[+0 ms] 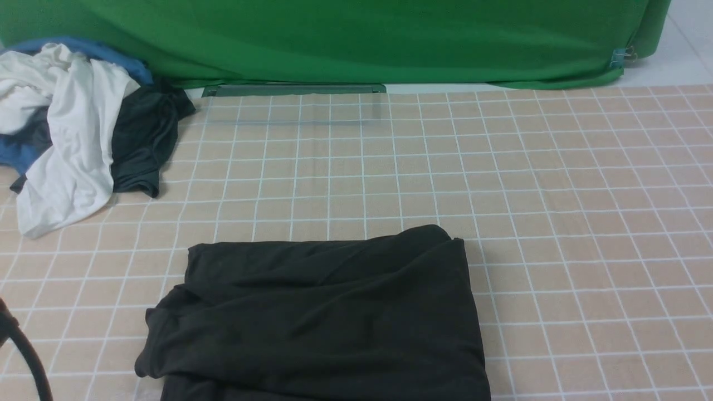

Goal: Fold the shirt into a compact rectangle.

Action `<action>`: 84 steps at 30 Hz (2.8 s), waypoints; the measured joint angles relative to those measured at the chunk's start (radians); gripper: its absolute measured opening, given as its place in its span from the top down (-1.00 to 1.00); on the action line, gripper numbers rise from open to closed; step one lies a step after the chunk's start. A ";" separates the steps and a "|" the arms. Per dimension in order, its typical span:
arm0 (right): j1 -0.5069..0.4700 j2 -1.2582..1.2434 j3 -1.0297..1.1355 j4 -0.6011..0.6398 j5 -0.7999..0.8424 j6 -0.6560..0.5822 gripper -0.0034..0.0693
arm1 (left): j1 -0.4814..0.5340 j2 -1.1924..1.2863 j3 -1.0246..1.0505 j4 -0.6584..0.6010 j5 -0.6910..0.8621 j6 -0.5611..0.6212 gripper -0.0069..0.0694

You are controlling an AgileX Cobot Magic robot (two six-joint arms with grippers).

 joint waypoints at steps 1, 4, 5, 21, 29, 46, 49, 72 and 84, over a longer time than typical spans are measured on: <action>0.000 0.000 0.000 0.000 0.000 0.000 0.25 | 0.000 0.000 0.003 -0.002 -0.003 0.000 0.78; 0.000 0.000 0.000 0.000 0.000 0.000 0.25 | 0.000 -0.005 0.044 -0.038 -0.069 -0.009 0.77; 0.000 0.000 0.000 0.000 0.000 0.000 0.25 | 0.000 -0.011 0.061 -0.045 -0.099 -0.026 0.77; 0.000 0.000 0.000 0.000 0.000 0.000 0.25 | -0.155 -0.307 0.489 0.381 -0.334 -0.612 0.77; 0.000 0.000 0.000 0.000 0.000 0.000 0.25 | -0.255 -0.317 0.489 0.443 -0.301 -0.616 0.77; 0.000 0.000 0.000 0.000 0.000 0.000 0.25 | -0.167 -0.317 0.489 0.442 -0.227 -0.621 0.77; 0.000 0.000 0.000 0.000 0.000 0.000 0.25 | -0.164 -0.317 0.489 0.442 -0.227 -0.621 0.77; 0.000 0.000 0.000 0.000 0.000 0.000 0.24 | -0.164 -0.317 0.489 0.442 -0.227 -0.622 0.77; 0.000 0.000 0.000 0.000 0.000 0.000 0.24 | -0.164 -0.317 0.489 0.442 -0.227 -0.622 0.77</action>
